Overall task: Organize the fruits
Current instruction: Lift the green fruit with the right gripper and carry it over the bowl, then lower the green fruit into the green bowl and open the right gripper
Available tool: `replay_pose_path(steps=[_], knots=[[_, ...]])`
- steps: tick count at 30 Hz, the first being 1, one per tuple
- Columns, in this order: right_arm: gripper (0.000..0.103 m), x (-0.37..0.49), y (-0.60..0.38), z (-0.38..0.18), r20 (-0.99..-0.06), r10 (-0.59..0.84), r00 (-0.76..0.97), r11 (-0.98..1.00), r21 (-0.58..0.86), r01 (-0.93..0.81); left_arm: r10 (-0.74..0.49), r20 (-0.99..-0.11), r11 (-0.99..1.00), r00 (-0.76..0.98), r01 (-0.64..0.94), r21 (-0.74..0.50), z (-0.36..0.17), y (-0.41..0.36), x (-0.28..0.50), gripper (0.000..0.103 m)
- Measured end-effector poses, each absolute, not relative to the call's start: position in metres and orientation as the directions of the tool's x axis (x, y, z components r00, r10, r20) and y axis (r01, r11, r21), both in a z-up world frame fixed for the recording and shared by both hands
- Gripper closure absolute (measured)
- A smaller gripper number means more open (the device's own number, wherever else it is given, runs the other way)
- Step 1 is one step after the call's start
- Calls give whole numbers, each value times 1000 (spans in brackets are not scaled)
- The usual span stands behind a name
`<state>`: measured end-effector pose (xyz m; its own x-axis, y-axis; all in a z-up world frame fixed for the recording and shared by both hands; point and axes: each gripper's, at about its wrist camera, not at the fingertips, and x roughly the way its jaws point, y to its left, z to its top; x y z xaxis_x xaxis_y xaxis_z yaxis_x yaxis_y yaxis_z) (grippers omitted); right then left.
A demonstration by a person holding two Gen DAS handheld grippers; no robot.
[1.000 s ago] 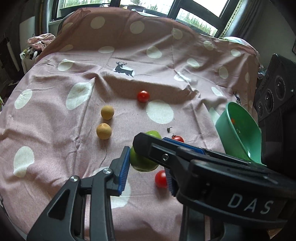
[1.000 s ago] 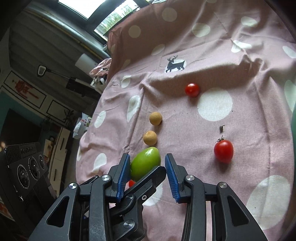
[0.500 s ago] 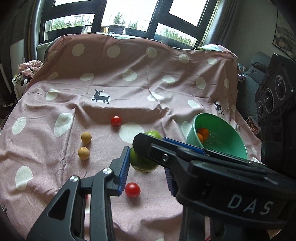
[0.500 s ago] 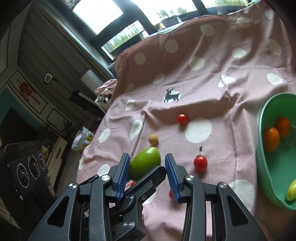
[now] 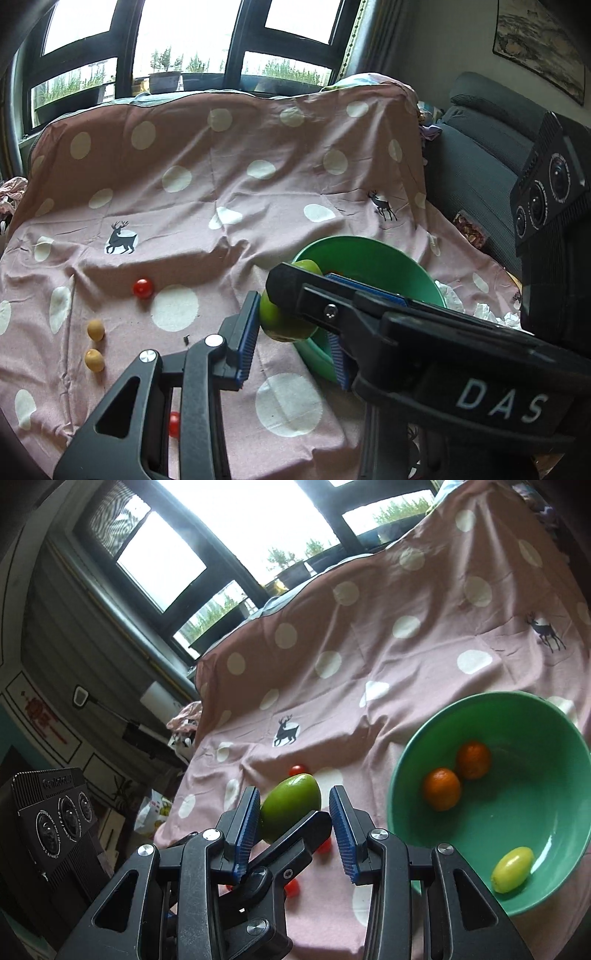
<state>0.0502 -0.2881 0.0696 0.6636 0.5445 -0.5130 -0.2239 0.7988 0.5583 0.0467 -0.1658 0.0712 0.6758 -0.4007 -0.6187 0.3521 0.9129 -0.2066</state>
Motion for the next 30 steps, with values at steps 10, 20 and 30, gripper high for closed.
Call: replay_pose_path(steps=[10,20,30], knots=[[61,50,-339,60,-531,460,712,817,568,-104,-469,-635,870,614,443,-214,61,-221,61,69],[61,52,-376,46,-575,382,723,829,559,6,-537,-656,819,531,514,-254,45,-260,74,69],[61,57,-394,28,-629,345,697,832,549,84,-564,-688,794,457,531,-298,26,-279,85,69]])
